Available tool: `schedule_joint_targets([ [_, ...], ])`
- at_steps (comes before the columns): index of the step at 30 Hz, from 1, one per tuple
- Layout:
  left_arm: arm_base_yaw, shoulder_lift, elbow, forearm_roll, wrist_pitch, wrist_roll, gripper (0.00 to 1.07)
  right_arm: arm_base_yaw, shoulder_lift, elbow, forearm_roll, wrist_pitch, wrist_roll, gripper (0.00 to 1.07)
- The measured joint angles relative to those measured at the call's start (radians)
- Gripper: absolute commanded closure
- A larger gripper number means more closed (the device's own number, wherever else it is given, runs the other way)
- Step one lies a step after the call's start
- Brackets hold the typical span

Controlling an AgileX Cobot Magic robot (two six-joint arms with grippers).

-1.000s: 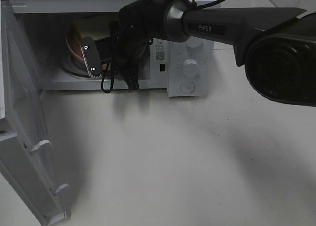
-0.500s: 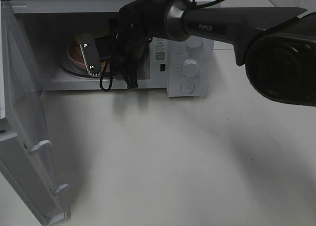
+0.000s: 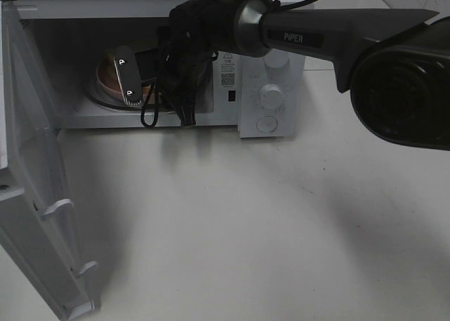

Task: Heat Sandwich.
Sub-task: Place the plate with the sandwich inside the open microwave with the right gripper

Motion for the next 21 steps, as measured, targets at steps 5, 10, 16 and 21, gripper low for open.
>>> schedule_joint_targets([
  [5, 0.0, 0.0, 0.0, 0.0, 0.0, 0.0, 0.33, 0.005, -0.021, 0.0, 0.0, 0.053, 0.045, 0.55],
  [10, 0.0, 0.0, 0.0, 0.0, 0.0, 0.0, 0.33, 0.019, -0.04, 0.0, 0.0, 0.079, 0.069, 0.55],
  [16, 0.0, 0.0, 0.0, 0.0, 0.0, 0.0, 0.33, 0.034, -0.077, 0.028, 0.002, 0.107, 0.09, 0.55],
  [21, 0.0, 0.0, 0.0, 0.0, 0.0, 0.0, 0.33, 0.048, -0.104, 0.087, 0.002, 0.119, 0.091, 0.55],
])
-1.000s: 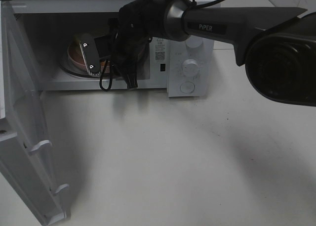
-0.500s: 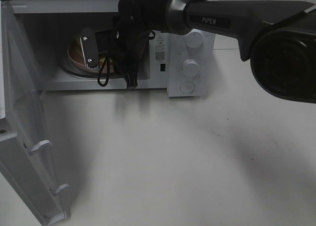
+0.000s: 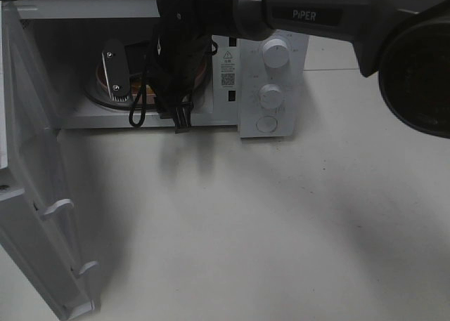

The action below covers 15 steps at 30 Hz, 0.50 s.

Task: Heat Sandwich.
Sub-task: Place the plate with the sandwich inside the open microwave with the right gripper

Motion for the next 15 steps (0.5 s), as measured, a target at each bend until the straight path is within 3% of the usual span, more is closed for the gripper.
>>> schedule_joint_targets([
  [15, 0.0, 0.0, 0.0, 0.0, 0.0, 0.0, 0.33, 0.059, -0.117, 0.148, -0.002, 0.028, 0.113, 0.55],
])
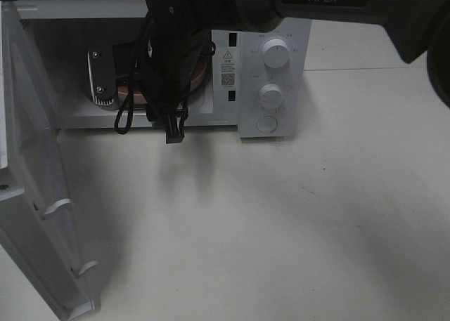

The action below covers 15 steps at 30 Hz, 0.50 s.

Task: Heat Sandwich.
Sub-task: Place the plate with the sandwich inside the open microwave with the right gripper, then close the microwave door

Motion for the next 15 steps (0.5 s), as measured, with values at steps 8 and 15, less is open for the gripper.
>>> schedule_joint_targets([
  [8, 0.0, 0.0, 0.0, 0.0, 0.0, 0.0, 0.33, 0.022, -0.1, 0.136, 0.0, 0.033, 0.13, 0.55],
  [15, 0.0, 0.0, 0.0, 0.0, 0.0, 0.0, 0.33, 0.032, -0.177, 0.222, -0.001, 0.042, 0.245, 0.55],
])
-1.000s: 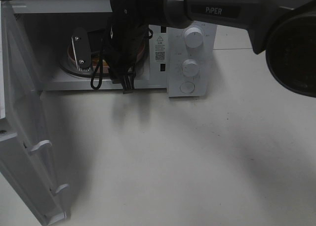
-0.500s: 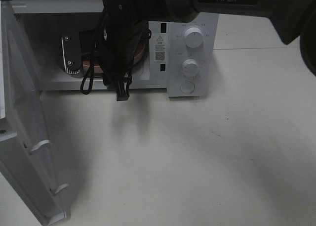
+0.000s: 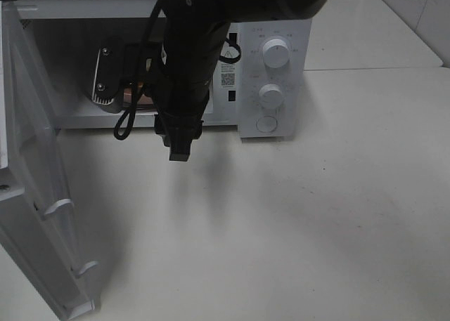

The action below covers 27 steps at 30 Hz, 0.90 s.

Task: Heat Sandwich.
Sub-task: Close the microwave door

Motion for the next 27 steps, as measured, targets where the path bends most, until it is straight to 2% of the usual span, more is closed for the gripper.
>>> schedule_joint_targets([
  [6, 0.0, 0.0, 0.0, 0.0, 0.0, 0.0, 0.33, 0.0, -0.074, 0.061, -0.008, 0.016, 0.165, 0.55],
  [16, 0.0, 0.0, 0.0, 0.0, 0.0, 0.0, 0.33, 0.0, -0.218, 0.136, -0.053, 0.114, 0.578, 0.55],
  [27, 0.0, 0.0, 0.0, 0.0, 0.0, 0.0, 0.33, -0.025, -0.295, 0.145, -0.053, 0.299, 0.877, 0.55],
])
